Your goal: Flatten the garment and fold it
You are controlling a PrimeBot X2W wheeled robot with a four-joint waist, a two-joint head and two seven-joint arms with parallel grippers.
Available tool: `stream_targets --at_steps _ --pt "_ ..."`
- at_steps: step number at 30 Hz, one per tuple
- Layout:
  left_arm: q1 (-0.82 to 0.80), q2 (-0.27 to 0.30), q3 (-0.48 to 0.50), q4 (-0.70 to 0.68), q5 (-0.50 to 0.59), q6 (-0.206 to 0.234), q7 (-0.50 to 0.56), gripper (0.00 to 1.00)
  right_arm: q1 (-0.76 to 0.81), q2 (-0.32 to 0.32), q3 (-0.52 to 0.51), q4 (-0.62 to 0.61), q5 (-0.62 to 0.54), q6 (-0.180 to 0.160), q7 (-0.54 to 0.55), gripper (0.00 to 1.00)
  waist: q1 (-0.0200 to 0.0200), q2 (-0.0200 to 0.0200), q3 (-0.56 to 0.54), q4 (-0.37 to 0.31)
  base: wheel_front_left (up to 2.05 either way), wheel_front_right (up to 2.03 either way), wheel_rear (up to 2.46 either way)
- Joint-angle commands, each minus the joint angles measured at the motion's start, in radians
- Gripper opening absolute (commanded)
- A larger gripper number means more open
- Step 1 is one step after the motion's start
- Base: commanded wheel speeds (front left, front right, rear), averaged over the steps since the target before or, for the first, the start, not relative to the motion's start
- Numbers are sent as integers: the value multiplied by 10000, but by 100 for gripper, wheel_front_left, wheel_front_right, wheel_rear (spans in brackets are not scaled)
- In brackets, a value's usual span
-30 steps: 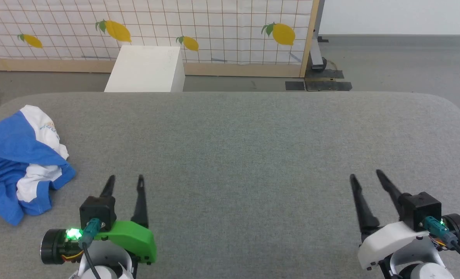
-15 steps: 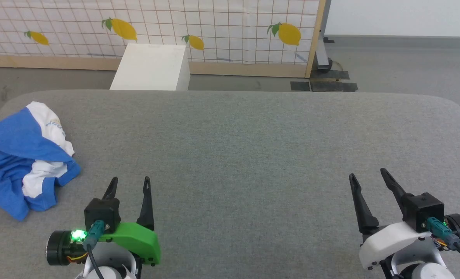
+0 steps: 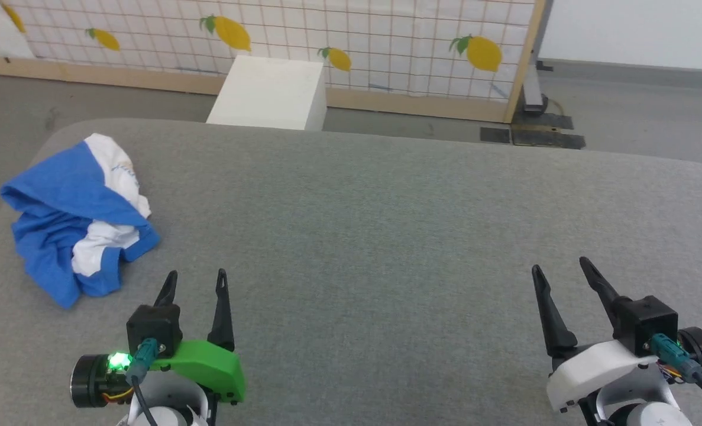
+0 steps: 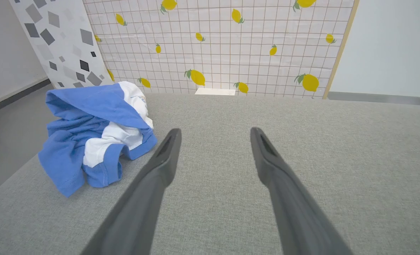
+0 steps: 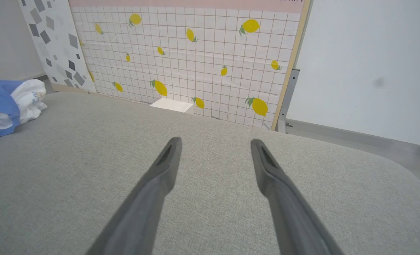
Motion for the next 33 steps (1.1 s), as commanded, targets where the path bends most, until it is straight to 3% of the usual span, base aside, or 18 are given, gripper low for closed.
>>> stream_targets --at_steps 1,16,33 --pt "-175 62 -14 49 -106 77 -104 100 -32 7 22 44 63 -4 -100 100 0 0 10 234 0 0 0" --pt "-115 129 31 195 -413 399 -500 100 -76 11 253 178 232 -6 -278 100 0 0 -1 1574 0 0 0" --pt "-143 119 54 376 -678 636 -845 100 -116 14 378 230 365 -8 -437 100 0 0 69 2545 0 0 0"
